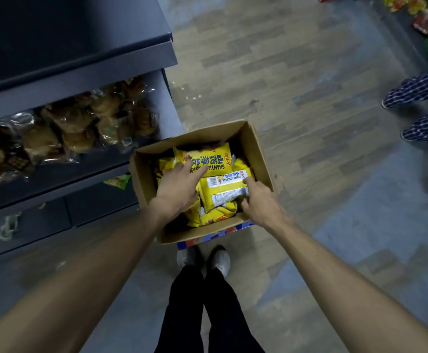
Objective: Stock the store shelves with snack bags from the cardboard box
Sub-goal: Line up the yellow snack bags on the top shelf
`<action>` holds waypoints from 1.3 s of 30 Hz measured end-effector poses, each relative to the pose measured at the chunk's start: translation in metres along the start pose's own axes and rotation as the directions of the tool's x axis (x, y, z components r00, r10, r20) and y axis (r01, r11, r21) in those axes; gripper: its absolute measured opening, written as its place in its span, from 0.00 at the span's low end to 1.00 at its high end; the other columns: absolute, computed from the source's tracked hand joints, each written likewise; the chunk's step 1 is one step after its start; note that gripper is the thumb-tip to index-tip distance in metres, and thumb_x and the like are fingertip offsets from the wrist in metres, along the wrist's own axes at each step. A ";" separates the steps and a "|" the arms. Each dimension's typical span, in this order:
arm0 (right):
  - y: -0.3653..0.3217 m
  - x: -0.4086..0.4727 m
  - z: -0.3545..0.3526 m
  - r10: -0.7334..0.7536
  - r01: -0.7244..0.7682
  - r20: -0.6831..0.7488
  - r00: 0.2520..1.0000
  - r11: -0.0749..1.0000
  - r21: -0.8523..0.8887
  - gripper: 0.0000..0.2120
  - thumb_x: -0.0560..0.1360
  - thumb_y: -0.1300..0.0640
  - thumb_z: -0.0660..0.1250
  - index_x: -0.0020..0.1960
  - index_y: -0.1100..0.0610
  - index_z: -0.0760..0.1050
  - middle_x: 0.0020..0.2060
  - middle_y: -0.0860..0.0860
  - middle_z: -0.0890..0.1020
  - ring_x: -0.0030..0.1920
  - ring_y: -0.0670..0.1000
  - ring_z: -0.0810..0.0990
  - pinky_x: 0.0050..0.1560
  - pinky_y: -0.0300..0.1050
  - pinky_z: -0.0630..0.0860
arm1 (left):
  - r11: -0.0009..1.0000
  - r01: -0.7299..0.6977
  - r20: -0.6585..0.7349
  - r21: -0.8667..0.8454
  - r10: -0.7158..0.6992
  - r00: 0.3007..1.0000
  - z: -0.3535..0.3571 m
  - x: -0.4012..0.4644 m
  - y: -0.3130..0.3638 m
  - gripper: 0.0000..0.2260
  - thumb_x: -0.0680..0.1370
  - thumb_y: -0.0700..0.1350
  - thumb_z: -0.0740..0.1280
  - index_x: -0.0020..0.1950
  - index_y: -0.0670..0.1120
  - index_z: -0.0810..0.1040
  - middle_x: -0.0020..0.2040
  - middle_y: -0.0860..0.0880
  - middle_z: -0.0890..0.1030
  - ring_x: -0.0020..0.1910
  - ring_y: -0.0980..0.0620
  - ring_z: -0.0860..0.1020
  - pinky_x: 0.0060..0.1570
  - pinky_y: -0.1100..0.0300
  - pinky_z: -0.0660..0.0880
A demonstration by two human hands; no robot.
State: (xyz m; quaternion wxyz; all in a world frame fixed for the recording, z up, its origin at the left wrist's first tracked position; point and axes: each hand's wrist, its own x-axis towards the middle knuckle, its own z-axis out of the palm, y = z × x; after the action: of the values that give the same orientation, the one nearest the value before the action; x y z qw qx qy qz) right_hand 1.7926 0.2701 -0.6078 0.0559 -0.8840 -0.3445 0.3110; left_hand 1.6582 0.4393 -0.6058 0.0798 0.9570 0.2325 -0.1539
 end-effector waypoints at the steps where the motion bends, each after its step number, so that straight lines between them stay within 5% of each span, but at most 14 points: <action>1: -0.001 0.002 0.003 0.028 -0.028 -0.008 1.000 1.000 -0.006 0.20 0.75 0.60 0.61 0.67 0.57 0.64 0.53 0.60 0.77 0.51 0.64 0.79 0.49 0.56 0.77 | 1.000 -0.023 -0.018 -0.011 0.023 1.000 0.001 0.011 -0.001 0.32 0.75 0.46 0.67 0.77 0.54 0.59 0.70 0.42 0.67 0.66 0.41 0.68 0.50 0.50 0.75; 5: -0.008 0.009 0.010 0.228 -0.227 -0.027 0.973 0.973 0.049 0.14 0.77 0.62 0.59 0.62 0.62 0.63 0.54 0.63 0.79 0.52 0.65 0.79 0.45 0.51 0.71 | 0.993 -0.114 -0.066 0.011 0.115 0.991 0.012 0.045 -0.001 0.33 0.74 0.42 0.66 0.77 0.55 0.59 0.72 0.40 0.65 0.69 0.41 0.65 0.57 0.49 0.69; 9: -0.013 0.018 0.014 0.314 -0.320 0.065 0.947 0.939 0.125 0.22 0.77 0.60 0.62 0.68 0.59 0.59 0.57 0.62 0.76 0.55 0.65 0.77 0.46 0.51 0.70 | 0.978 -0.156 -0.052 0.140 0.165 0.985 0.026 0.064 -0.006 0.32 0.76 0.57 0.64 0.77 0.61 0.55 0.69 0.42 0.68 0.64 0.42 0.70 0.56 0.48 0.64; 12: -0.012 0.025 0.013 0.331 -0.342 0.097 0.938 0.932 0.121 0.27 0.76 0.60 0.62 0.73 0.53 0.58 0.59 0.62 0.75 0.58 0.65 0.76 0.53 0.53 0.73 | 0.975 -0.148 -0.064 0.166 0.160 0.985 0.028 0.071 -0.007 0.31 0.77 0.58 0.63 0.77 0.61 0.54 0.61 0.42 0.73 0.57 0.42 0.72 0.55 0.48 0.63; 16: -0.014 0.031 0.014 0.264 -0.260 0.045 0.963 0.963 -0.076 0.28 0.78 0.62 0.58 0.76 0.51 0.57 0.61 0.61 0.73 0.55 0.64 0.78 0.49 0.53 0.72 | 0.963 -0.159 -0.085 0.217 0.181 0.980 0.011 0.067 -0.007 0.28 0.76 0.58 0.66 0.74 0.56 0.62 0.52 0.43 0.77 0.49 0.42 0.75 0.54 0.48 0.65; 19: -0.020 0.037 0.014 0.152 -0.157 -0.039 0.988 0.950 -0.271 0.23 0.79 0.65 0.57 0.73 0.54 0.61 0.62 0.59 0.69 0.52 0.61 0.79 0.42 0.51 0.69 | 0.982 -0.144 -0.142 0.124 0.161 0.977 0.001 0.050 -0.016 0.24 0.73 0.53 0.68 0.69 0.53 0.70 0.48 0.44 0.77 0.44 0.41 0.76 0.43 0.50 0.68; 25: -0.024 0.039 0.006 -0.046 -0.011 -0.104 0.994 0.871 -0.491 0.14 0.79 0.62 0.57 0.63 0.57 0.73 0.62 0.57 0.69 0.58 0.59 0.71 0.37 0.49 0.67 | 0.996 0.071 -0.167 0.047 -0.062 0.984 -0.004 -0.004 -0.030 0.25 0.71 0.51 0.70 0.68 0.51 0.71 0.48 0.43 0.77 0.43 0.40 0.76 0.32 0.54 0.68; 30: -0.013 0.038 -0.004 -0.180 0.198 0.088 0.980 0.939 -0.282 0.20 0.75 0.61 0.62 0.67 0.57 0.69 0.69 0.61 0.64 0.71 0.65 0.63 0.62 0.54 0.69 | 0.967 0.246 -0.104 -0.071 -0.252 0.962 0.014 -0.028 -0.029 0.26 0.70 0.51 0.71 0.66 0.51 0.71 0.47 0.43 0.76 0.43 0.41 0.75 0.35 0.52 0.73; 33: -0.010 0.043 -0.009 -0.144 0.157 0.160 0.977 0.985 -0.072 0.17 0.78 0.55 0.62 0.66 0.50 0.67 0.68 0.58 0.66 0.63 0.64 0.72 0.59 0.54 0.72 | 0.933 0.315 -0.110 -0.173 -0.336 0.935 0.007 -0.024 -0.019 0.24 0.73 0.52 0.68 0.68 0.52 0.69 0.52 0.45 0.76 0.48 0.43 0.76 0.37 0.52 0.74; 36: -0.016 0.050 -0.016 -0.057 0.048 0.070 0.996 0.991 0.124 0.14 0.76 0.54 0.65 0.60 0.47 0.69 0.59 0.57 0.72 0.58 0.61 0.75 0.57 0.52 0.73 | 0.897 0.347 -0.080 -0.273 -0.381 0.921 0.001 -0.019 -0.011 0.23 0.78 0.53 0.63 0.72 0.52 0.64 0.56 0.46 0.75 0.53 0.44 0.77 0.37 0.53 0.72; 39: -0.022 0.055 -0.018 0.022 0.005 -0.085 0.996 0.951 0.309 0.24 0.70 0.49 0.73 0.62 0.48 0.67 0.54 0.51 0.77 0.55 0.54 0.77 0.55 0.50 0.74 | 0.907 0.320 -0.076 -0.273 -0.351 0.933 0.006 -0.018 -0.008 0.24 0.78 0.54 0.63 0.73 0.53 0.62 0.56 0.46 0.74 0.53 0.44 0.76 0.36 0.53 0.69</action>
State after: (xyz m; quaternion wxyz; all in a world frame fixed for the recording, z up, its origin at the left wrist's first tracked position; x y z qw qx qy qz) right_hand 1.8214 0.3241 -0.6148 0.2073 -0.8786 -0.2850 0.3223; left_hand 1.6379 0.4373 -0.6066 0.1604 0.8919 0.4161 -0.0745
